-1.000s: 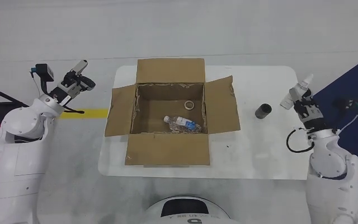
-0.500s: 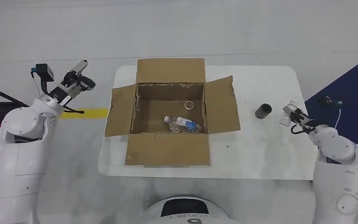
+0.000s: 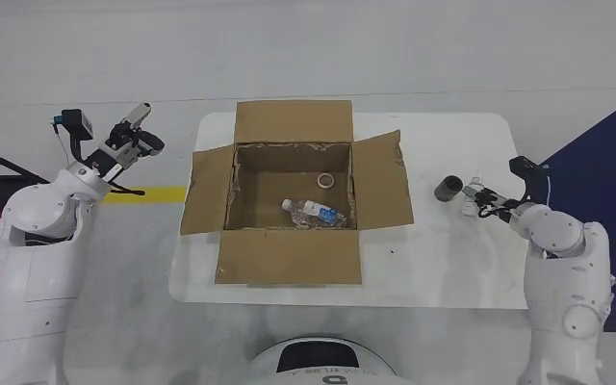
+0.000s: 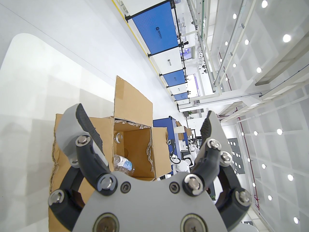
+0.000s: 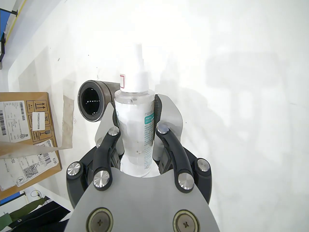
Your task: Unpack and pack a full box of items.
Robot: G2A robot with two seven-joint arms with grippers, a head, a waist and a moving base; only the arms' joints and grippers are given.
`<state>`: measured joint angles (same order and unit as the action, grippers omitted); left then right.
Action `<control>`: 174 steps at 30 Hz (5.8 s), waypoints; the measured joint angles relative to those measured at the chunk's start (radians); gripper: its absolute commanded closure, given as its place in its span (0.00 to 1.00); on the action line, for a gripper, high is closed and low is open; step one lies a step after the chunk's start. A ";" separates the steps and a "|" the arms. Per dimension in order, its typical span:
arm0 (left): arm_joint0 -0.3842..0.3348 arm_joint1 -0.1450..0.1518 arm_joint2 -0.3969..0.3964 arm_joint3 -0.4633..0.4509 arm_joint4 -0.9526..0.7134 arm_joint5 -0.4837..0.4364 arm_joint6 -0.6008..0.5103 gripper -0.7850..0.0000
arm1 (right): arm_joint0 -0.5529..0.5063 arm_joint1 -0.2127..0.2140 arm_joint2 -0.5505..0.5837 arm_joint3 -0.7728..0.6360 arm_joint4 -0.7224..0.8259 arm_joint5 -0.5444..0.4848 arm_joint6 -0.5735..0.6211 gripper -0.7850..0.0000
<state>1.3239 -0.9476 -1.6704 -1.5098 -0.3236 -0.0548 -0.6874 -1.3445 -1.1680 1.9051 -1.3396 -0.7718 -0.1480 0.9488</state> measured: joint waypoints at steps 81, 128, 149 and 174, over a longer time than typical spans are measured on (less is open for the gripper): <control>0.000 0.000 0.000 0.000 0.000 0.000 0.000 0.00 | -0.130 0.038 -0.250 -0.694 0.476 -0.245 -0.111 0.00; 0.000 0.000 0.000 0.000 0.000 0.000 0.000 0.00 | 0.640 -0.142 -1.279 -0.039 -0.135 0.459 0.202 0.62; 0.000 0.000 0.000 0.000 0.000 0.000 0.000 0.00 | 0.702 -0.263 -1.371 0.295 -0.153 0.471 0.030 0.71; 0.000 0.000 0.000 0.000 0.000 0.000 0.000 0.00 | 0.583 -0.248 -1.267 0.068 -0.314 0.418 -0.056 0.73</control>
<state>1.3239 -0.9476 -1.6704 -1.5098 -0.3236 -0.0548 -0.6874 -0.7613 -1.4162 0.6381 -1.2721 -1.0862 0.2701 0.8926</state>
